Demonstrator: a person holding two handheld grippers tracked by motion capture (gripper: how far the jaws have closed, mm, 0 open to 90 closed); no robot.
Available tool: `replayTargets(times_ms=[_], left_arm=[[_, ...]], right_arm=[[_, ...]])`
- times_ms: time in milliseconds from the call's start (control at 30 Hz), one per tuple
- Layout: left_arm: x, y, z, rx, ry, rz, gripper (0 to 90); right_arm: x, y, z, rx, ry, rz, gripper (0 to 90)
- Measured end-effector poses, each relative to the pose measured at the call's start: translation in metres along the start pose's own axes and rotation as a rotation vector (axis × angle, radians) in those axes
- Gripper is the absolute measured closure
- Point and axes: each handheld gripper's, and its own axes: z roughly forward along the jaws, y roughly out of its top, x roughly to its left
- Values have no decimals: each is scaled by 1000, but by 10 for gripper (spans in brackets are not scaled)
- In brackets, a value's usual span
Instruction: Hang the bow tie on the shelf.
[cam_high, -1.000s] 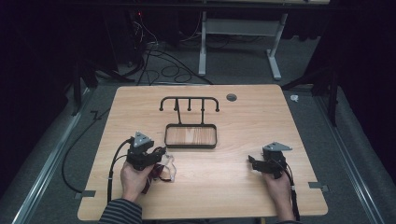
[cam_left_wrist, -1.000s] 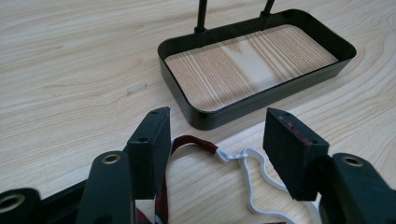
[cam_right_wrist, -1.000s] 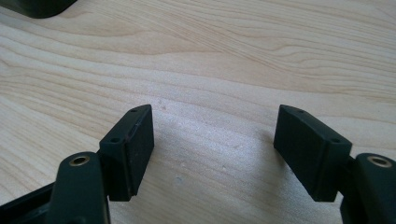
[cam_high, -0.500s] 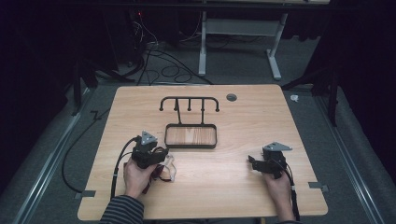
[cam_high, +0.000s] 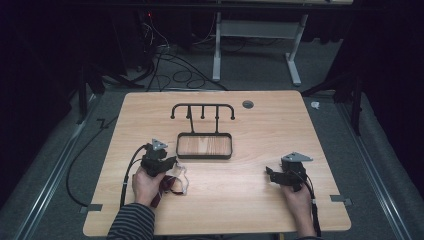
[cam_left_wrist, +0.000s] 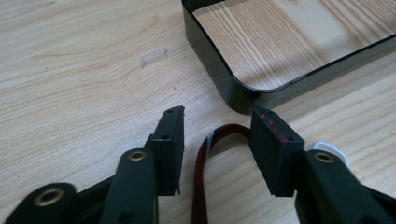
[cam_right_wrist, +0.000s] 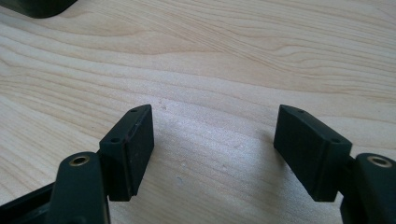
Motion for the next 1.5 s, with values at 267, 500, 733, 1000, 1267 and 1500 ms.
replayTargets(times_ms=[267, 500, 733, 1000, 1267, 1500], left_arm=[[2, 1, 7, 31, -13, 2, 746], [1, 0, 8, 53, -20, 23, 883], [2, 0, 4, 67, -24, 30, 894], [-1, 5, -23, -18, -69, 15, 894], [-3, 7, -59, -109, -106, -7, 894], [-7, 13, -79, -157, -106, 18, 894]], right_arm=[[0, 0, 0, 0, 0, 0, 299], [0, 0, 0, 0, 0, 0, 300], [0, 0, 0, 0, 0, 1, 299], [0, 0, 0, -1, 0, 1, 299], [0, 0, 0, 1, 0, -2, 298], [0, 0, 0, 0, 0, -2, 298]])
